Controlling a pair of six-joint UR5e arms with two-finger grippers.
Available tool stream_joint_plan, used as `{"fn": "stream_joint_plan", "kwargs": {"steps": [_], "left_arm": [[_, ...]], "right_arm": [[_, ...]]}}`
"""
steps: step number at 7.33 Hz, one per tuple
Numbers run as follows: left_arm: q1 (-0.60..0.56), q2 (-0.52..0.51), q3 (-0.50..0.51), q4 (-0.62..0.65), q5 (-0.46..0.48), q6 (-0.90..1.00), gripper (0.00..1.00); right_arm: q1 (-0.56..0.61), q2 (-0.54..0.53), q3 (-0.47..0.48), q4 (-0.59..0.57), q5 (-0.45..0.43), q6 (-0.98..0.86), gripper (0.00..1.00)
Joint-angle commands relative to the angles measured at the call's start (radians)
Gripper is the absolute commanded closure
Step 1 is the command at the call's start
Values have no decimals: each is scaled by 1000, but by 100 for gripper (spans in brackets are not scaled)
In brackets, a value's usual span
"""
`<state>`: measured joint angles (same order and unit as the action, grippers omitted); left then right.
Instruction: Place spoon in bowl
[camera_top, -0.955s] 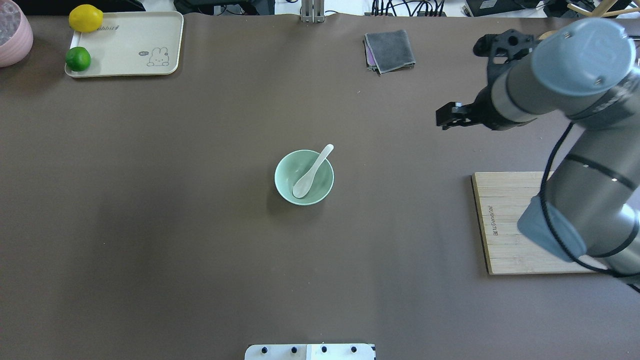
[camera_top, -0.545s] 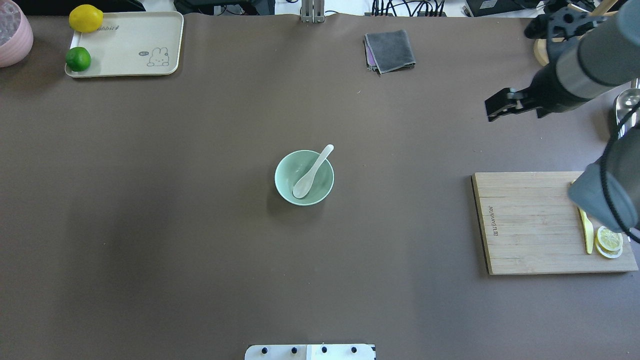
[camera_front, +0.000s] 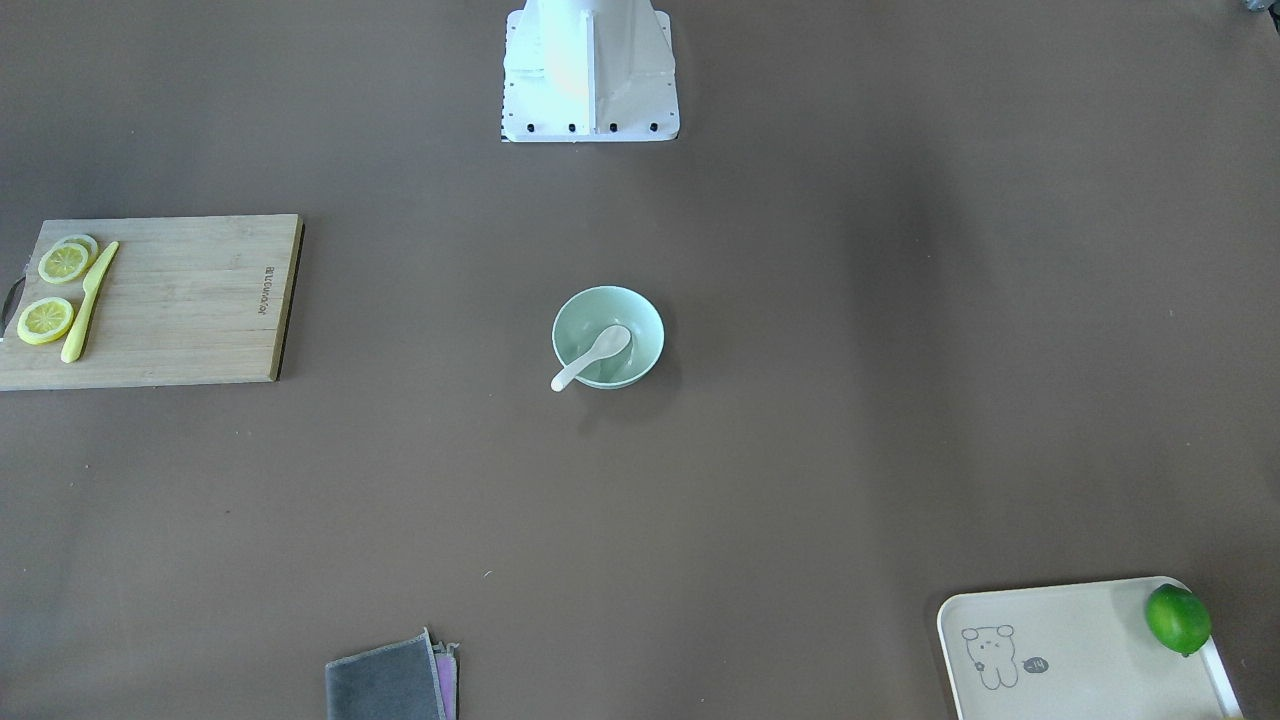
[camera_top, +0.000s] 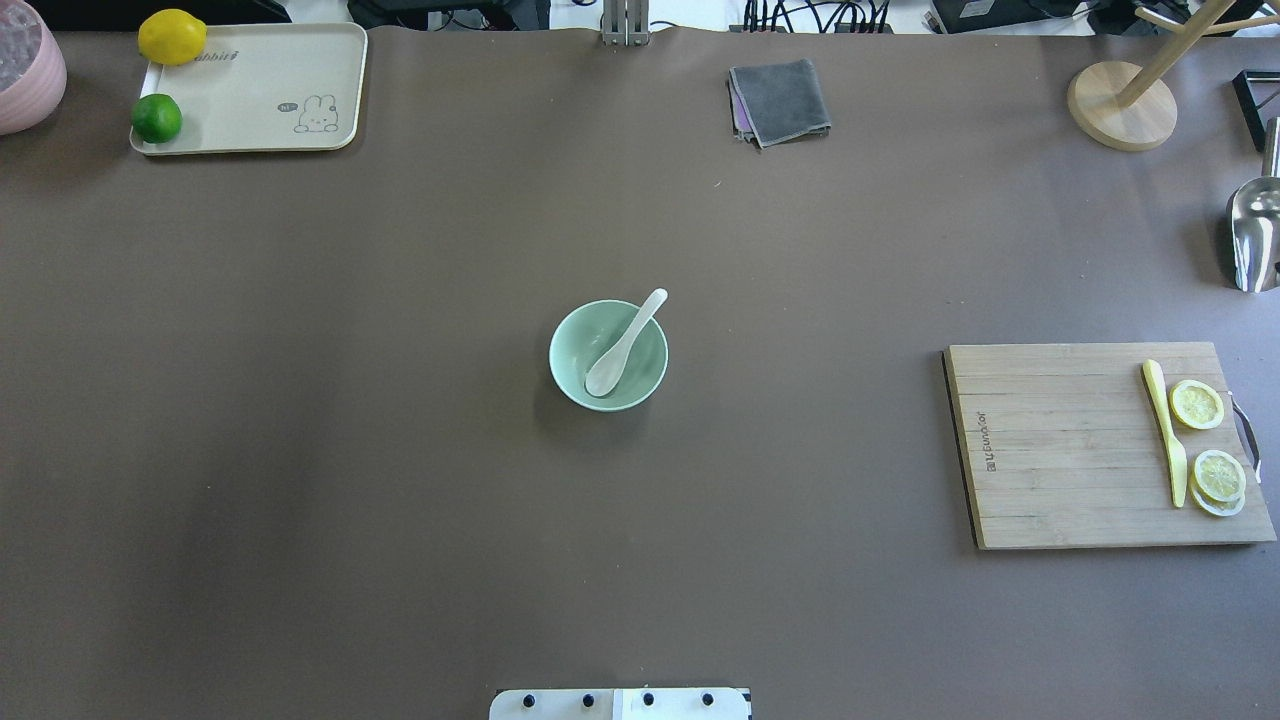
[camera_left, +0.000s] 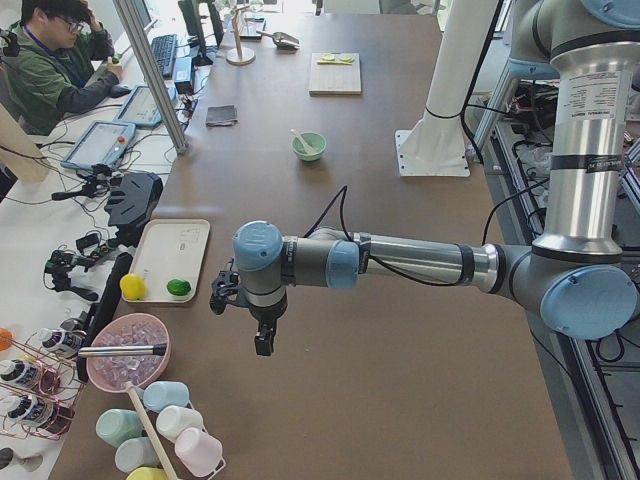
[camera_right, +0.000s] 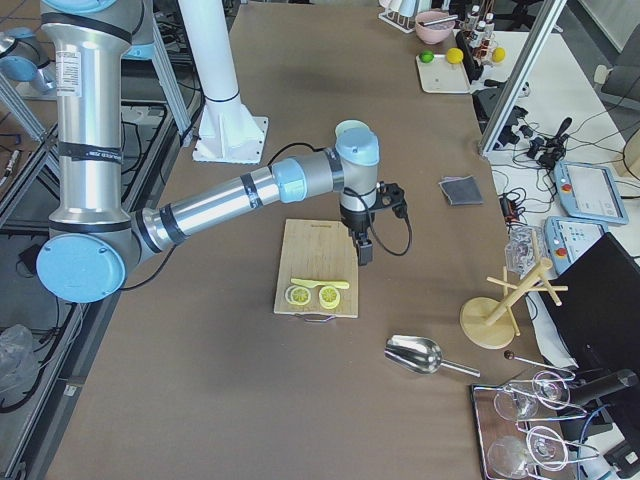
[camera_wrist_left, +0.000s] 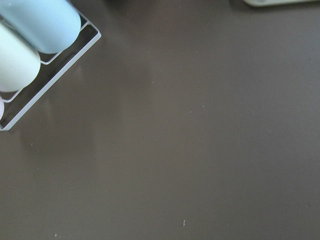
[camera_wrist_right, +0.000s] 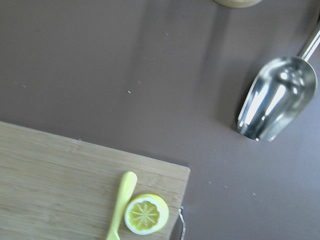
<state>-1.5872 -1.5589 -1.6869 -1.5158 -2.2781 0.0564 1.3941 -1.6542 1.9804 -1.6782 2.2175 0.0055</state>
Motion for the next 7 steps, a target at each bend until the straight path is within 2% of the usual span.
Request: {"fn": "stream_joint_plan", "kwargs": {"steps": [1,2,4,6,7], "left_arm": [[0,14,-71,12,42,5,1],[-2,23,-124,44,29,5,1],[-2,52,-145,77,-41,5,1],[-3,65,-155,72,-41,6,1],[0,77,-151,69,-35,10,1]], "right_arm": [[159,-61,-142,0,80,-226,0],[231,-103,-199,2,176,-232,0],[279,-172,-224,88,188,-233,0],[280,-196,-261,261,192,-231,0],[280,-197,-332,384,194,-231,0]]}}
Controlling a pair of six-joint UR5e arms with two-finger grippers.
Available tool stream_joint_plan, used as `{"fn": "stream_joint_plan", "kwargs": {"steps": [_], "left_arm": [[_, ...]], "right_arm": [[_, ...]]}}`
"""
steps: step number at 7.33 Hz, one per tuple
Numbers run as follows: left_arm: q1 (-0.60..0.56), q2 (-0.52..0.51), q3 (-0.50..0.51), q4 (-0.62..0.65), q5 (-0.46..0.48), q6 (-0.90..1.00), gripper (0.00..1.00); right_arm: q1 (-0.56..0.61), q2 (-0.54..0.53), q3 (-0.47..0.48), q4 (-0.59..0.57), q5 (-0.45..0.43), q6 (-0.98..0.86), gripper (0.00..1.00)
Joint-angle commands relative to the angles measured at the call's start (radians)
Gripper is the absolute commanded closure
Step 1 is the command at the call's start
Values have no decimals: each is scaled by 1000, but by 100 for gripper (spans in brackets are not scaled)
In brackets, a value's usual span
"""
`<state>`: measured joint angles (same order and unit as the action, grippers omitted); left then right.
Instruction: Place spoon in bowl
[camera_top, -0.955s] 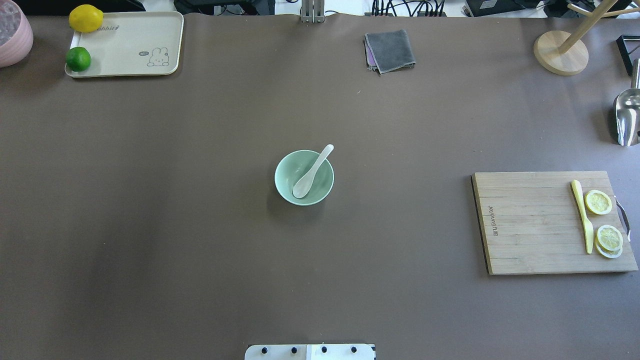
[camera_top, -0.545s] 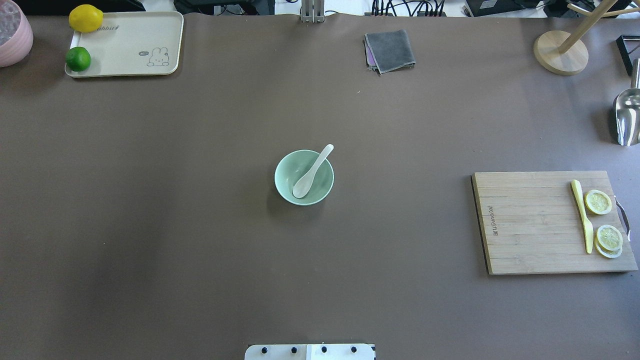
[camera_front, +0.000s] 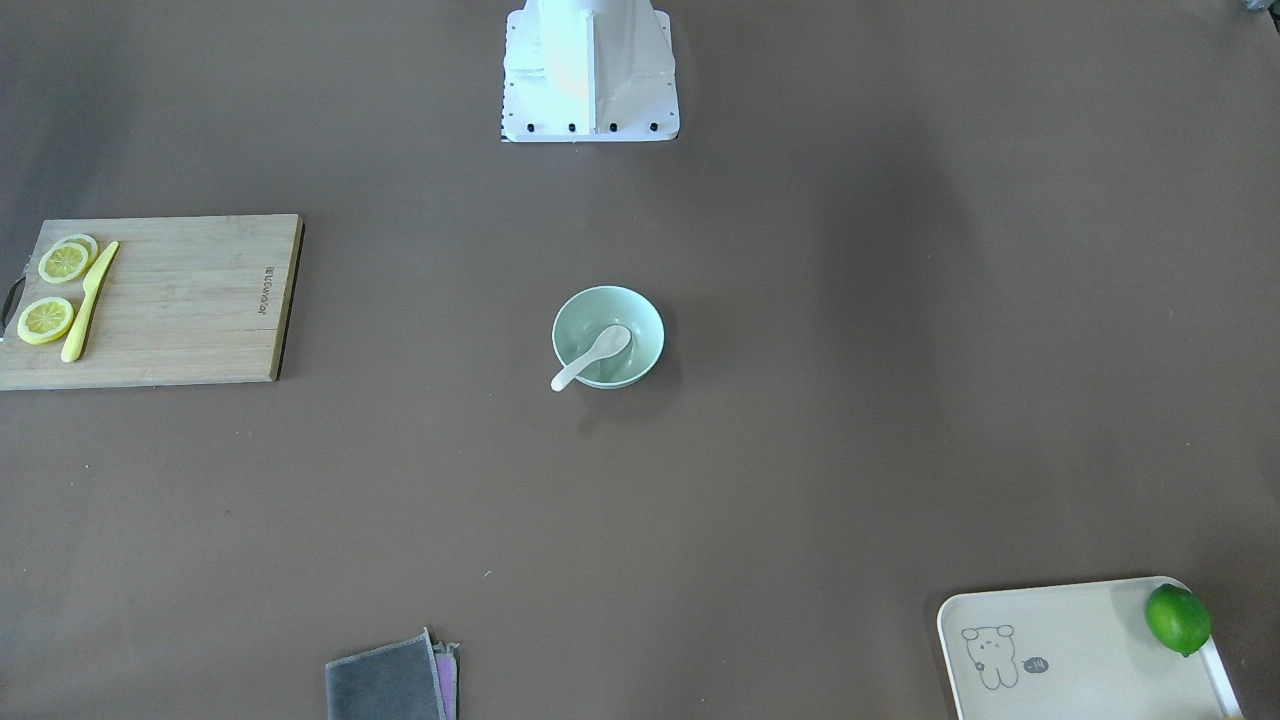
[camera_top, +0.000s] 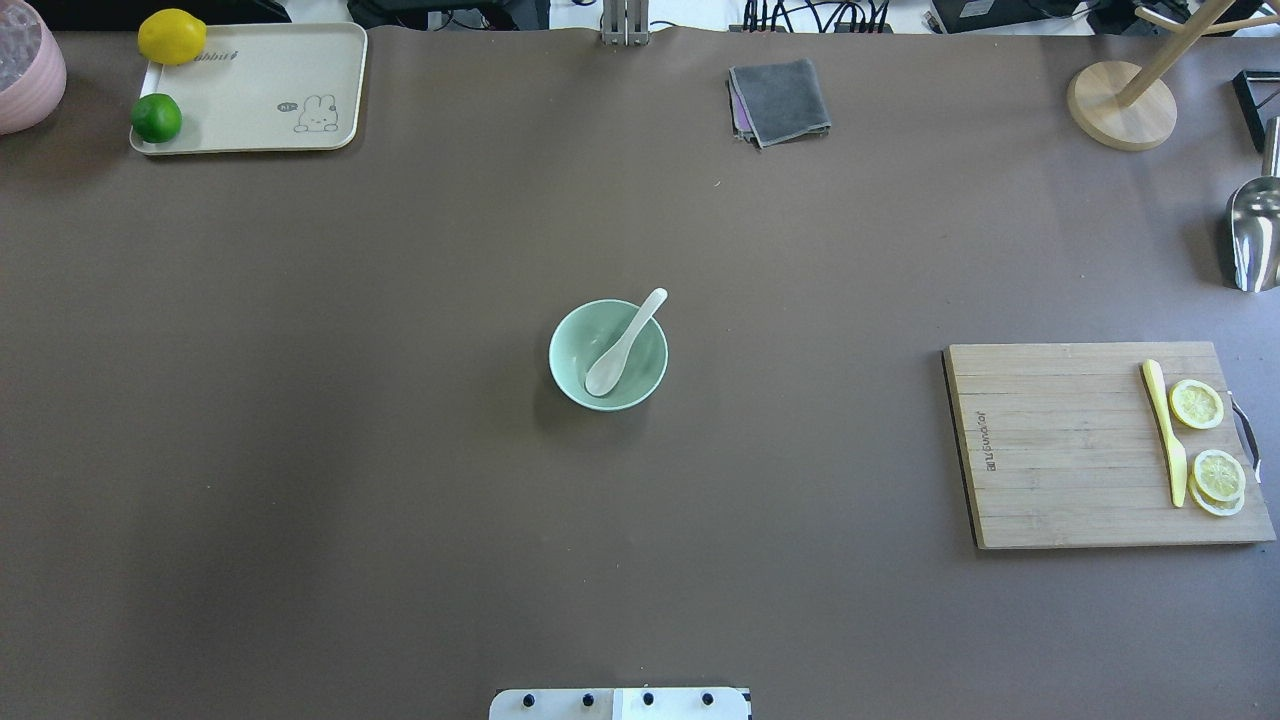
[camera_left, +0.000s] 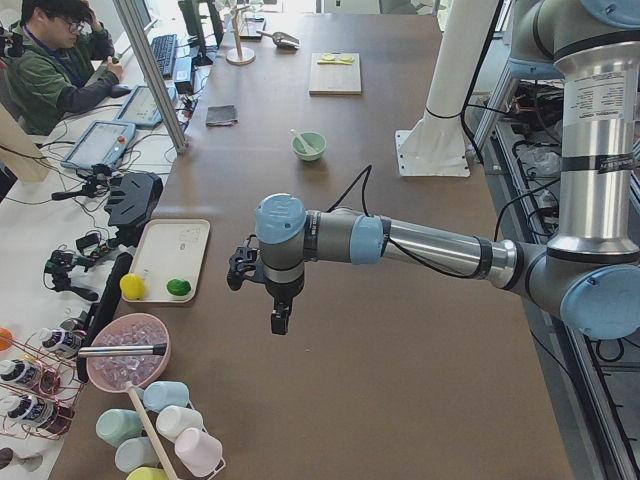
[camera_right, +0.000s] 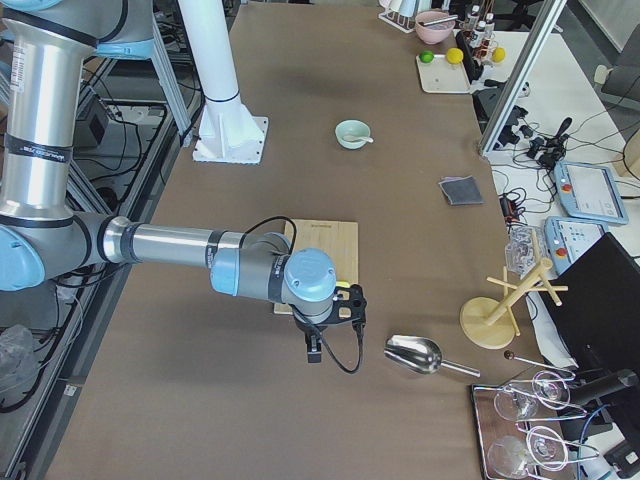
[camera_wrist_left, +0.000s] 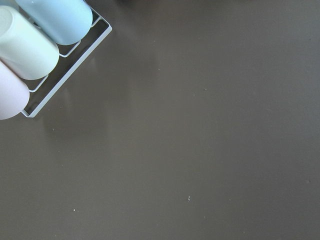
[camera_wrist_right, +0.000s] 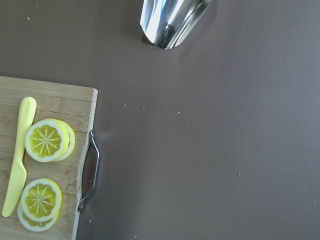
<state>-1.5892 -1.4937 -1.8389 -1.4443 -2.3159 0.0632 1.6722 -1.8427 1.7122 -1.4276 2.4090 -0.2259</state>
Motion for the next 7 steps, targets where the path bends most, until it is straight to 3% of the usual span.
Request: {"fn": "stream_joint_plan", "kwargs": {"steps": [1,2,3,4,5,7], "left_arm": [[1,13,-3,-2,3,3,1],[1,19,-3,-2,3,3,1],[1,20,-3,-2,3,3,1],[1,20,-3,-2,3,3,1],[1,20,-3,-2,3,3,1],[3,20,-3,-2,0,3,1]], "right_arm": [[1,-9,-147,297,4,2,0],[1,-9,-225,476,4,11,0],[1,-6,-238,542,9,23,0],[1,2,-223,511,9,81,0],[-17,3,-157,415,6,136,0],[-66,0,80,46,-31,137,0]]}}
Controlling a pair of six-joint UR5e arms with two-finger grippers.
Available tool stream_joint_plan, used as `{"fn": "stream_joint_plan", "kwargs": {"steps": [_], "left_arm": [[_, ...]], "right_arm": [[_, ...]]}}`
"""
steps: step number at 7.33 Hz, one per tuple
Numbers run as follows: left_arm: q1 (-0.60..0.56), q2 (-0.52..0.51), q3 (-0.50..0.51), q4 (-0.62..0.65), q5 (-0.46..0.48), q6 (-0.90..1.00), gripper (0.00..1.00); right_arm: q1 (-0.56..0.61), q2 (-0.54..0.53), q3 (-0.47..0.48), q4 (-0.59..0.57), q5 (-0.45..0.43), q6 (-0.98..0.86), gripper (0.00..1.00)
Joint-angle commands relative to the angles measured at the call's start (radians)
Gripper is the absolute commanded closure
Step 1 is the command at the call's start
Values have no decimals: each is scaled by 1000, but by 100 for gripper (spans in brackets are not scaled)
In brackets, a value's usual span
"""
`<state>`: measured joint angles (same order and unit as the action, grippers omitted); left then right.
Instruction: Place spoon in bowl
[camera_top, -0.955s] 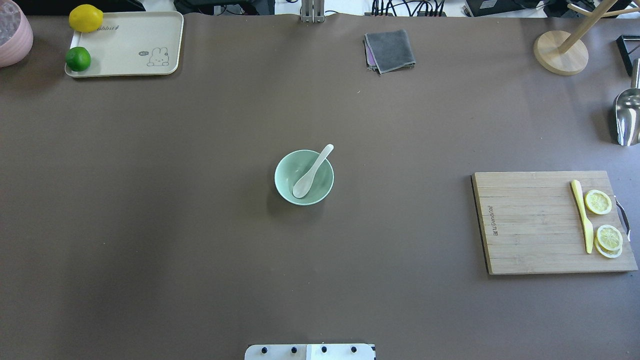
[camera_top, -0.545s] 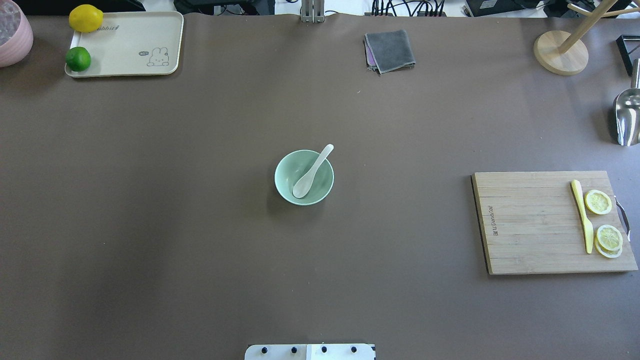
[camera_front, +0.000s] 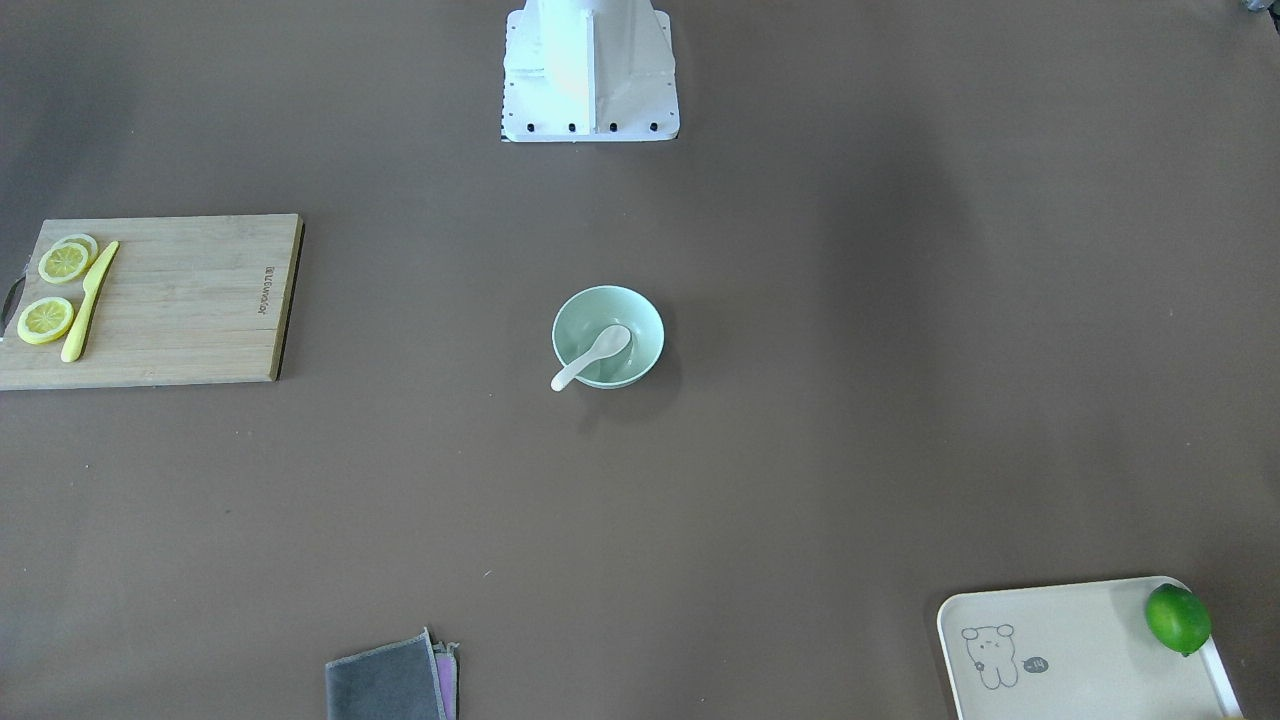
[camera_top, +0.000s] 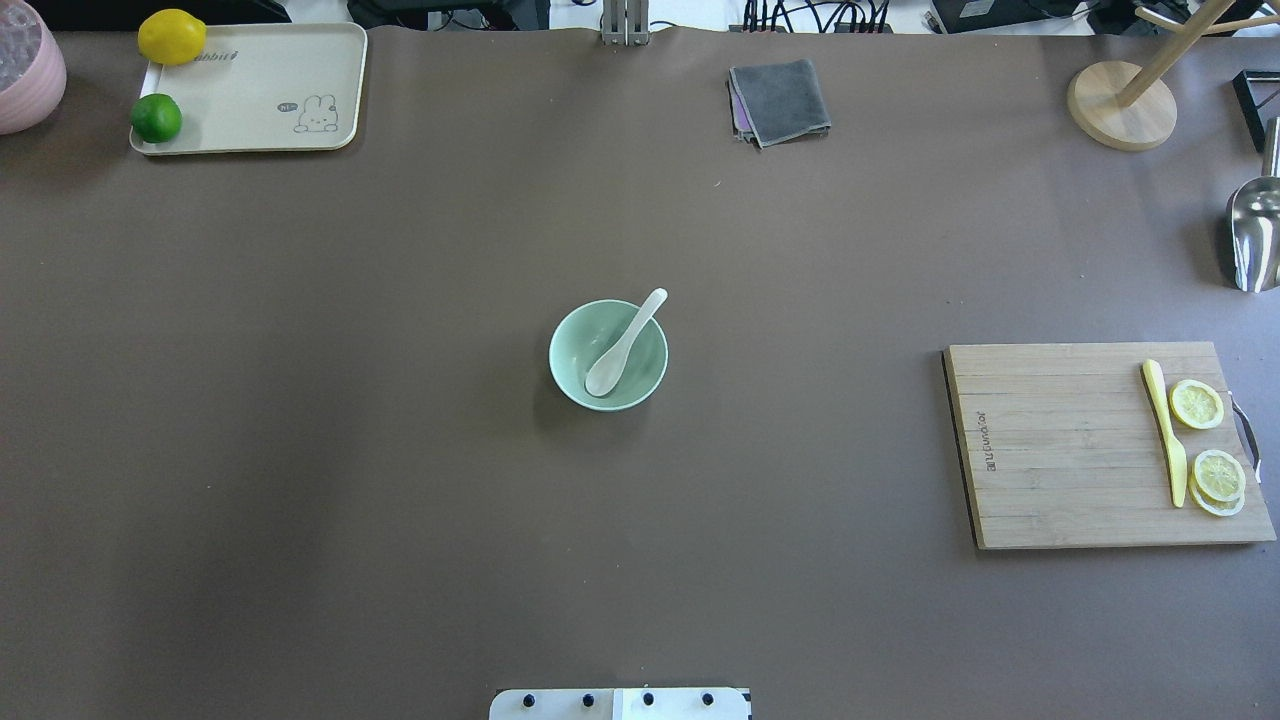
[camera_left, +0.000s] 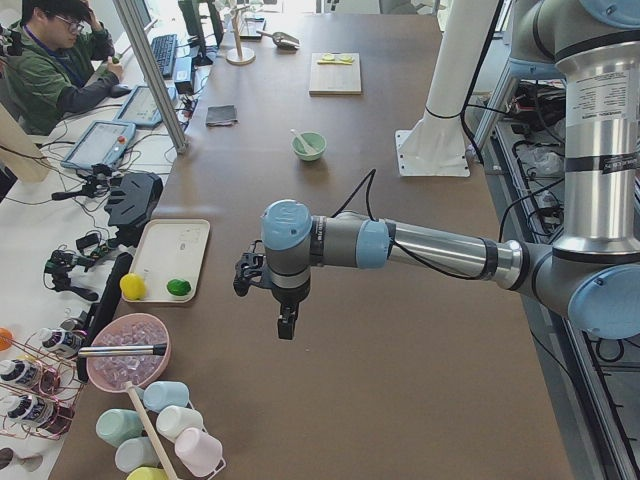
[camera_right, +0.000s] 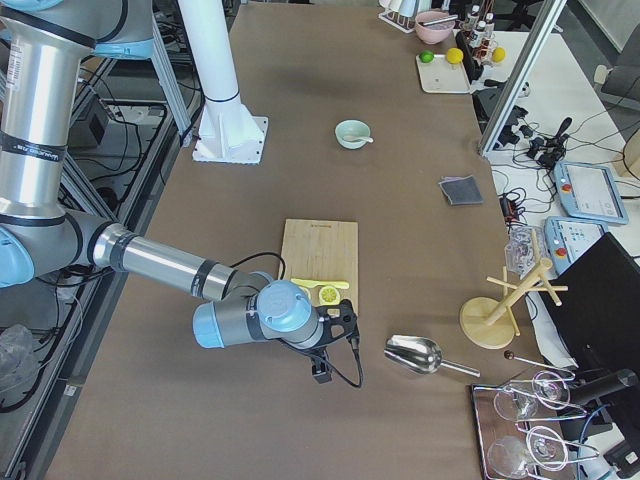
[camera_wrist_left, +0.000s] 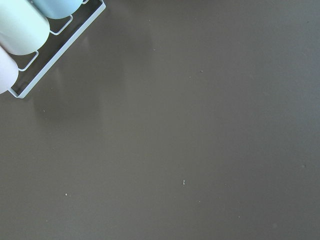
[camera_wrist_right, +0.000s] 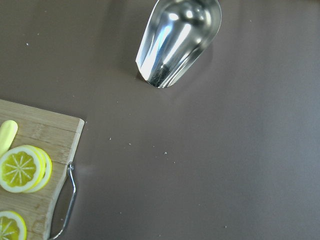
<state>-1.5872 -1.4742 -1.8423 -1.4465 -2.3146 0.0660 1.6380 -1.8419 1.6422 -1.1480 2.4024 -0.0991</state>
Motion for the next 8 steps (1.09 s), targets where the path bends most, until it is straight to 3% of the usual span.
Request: {"fn": "stream_joint_plan", "kwargs": {"steps": [1,2,3,8], "left_arm": [[3,0,1,0,-2,0,1],[3,0,2,0,-2,0,1],[3,0,2,0,-2,0,1],[4,0,3,-2,0,0,1]], "right_arm": [[-33,-3,268,-413,-128,9,0],[-36,3,353,-579,-194,9,0],[-36,-5,367,-678,-197,9,0],[-38,-13,350,-633,-166,2,0]]}}
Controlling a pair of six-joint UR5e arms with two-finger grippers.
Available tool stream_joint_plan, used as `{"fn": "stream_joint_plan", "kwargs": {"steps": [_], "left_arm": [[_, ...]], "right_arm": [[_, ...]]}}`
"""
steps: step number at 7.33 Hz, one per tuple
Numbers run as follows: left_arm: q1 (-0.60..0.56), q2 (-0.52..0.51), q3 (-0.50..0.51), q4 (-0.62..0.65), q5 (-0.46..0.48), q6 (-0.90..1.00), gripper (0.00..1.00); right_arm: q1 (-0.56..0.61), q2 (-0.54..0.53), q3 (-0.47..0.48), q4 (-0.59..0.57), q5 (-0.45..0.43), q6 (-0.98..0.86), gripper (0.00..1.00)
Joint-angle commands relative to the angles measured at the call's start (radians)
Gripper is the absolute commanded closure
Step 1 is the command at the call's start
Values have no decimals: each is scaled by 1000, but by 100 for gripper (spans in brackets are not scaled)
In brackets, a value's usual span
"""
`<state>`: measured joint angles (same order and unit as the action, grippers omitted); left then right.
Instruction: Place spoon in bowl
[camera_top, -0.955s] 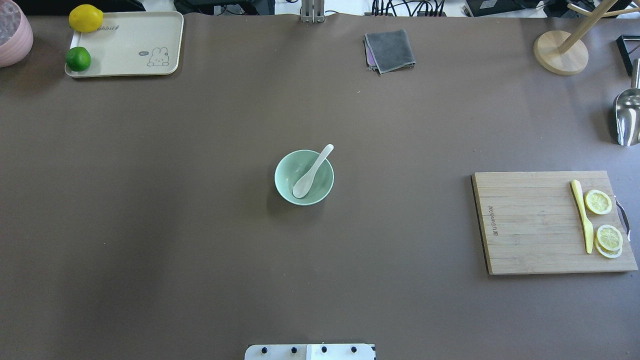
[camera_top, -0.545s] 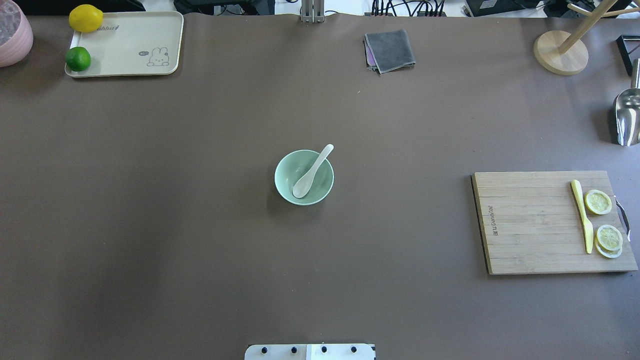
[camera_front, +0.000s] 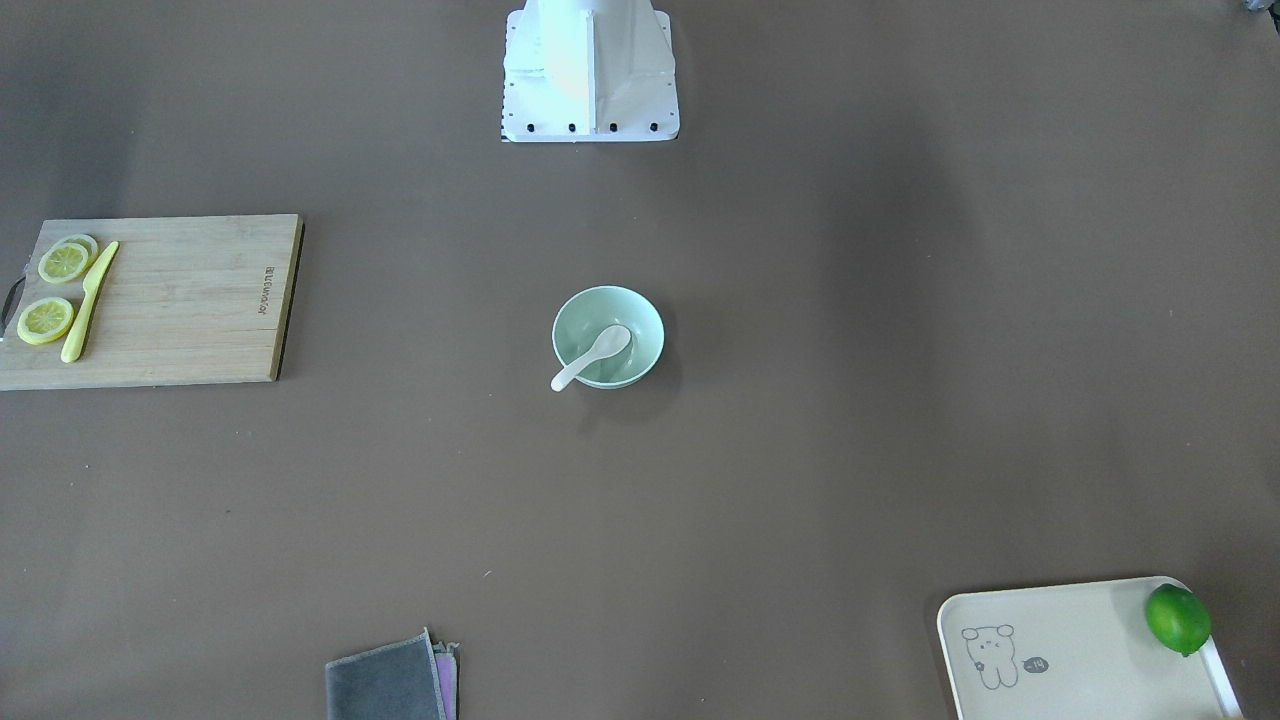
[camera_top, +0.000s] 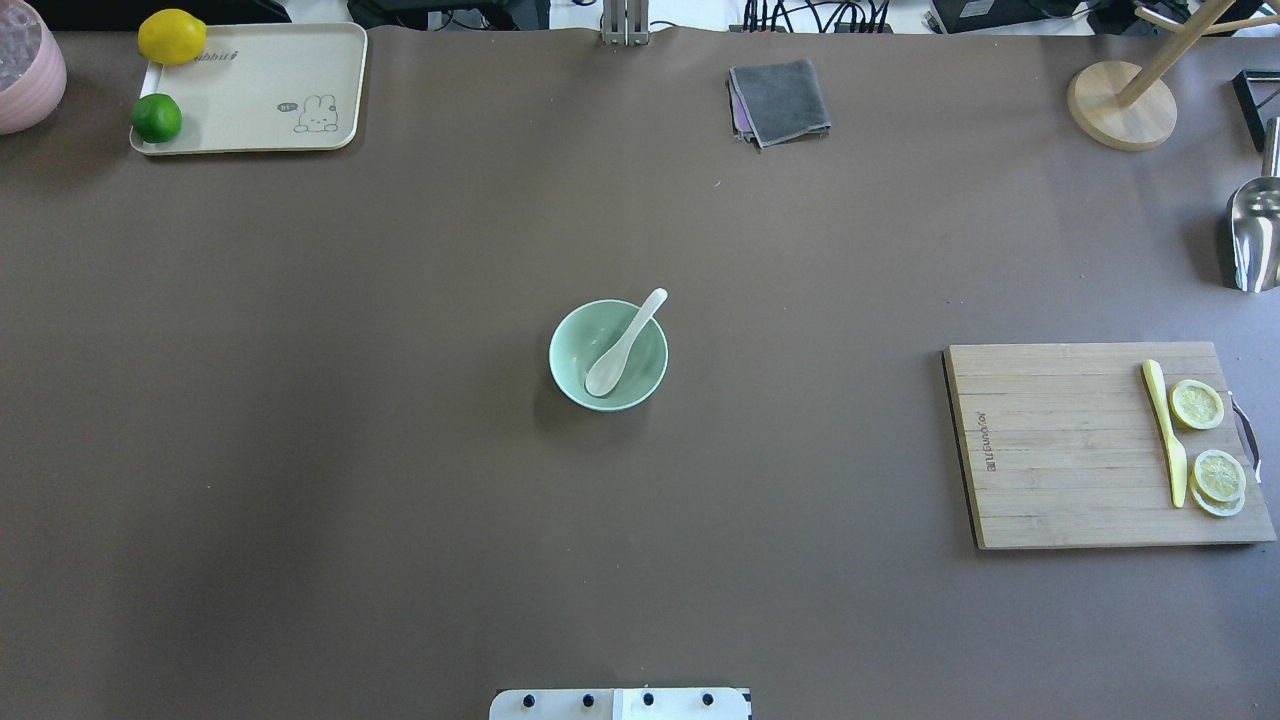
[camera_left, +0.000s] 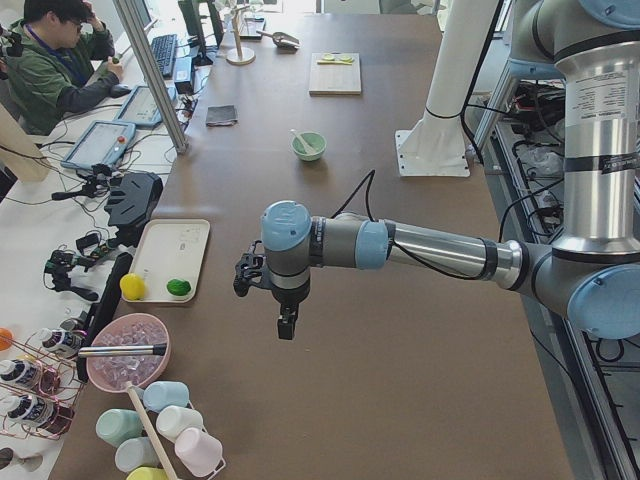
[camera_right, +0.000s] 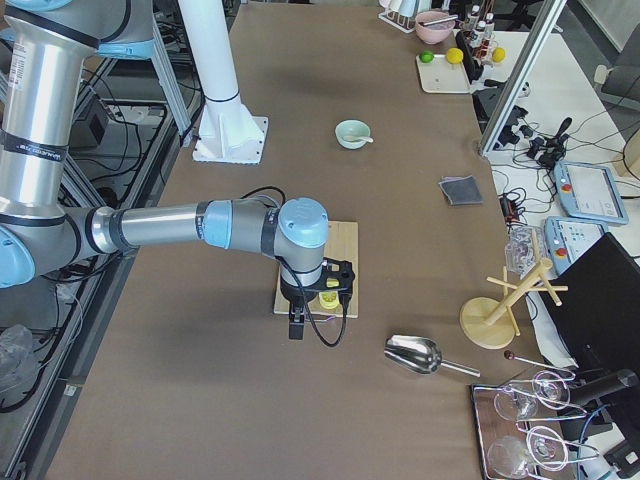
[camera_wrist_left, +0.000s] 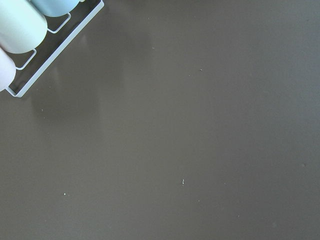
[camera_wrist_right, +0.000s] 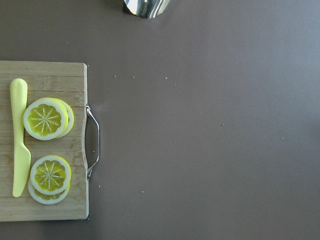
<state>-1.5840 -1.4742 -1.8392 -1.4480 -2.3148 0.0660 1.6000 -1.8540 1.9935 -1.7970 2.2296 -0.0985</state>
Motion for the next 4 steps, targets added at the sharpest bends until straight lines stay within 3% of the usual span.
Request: {"fn": "stream_joint_plan", "kwargs": {"steps": [1,4], "left_arm": [[1,0,1,0,0,0,1],[-1,0,0,0,2,0,1]], "right_arm": [[0,-1,-2,16,39,2,0],[0,-1,-1,18,44,0,0]]}}
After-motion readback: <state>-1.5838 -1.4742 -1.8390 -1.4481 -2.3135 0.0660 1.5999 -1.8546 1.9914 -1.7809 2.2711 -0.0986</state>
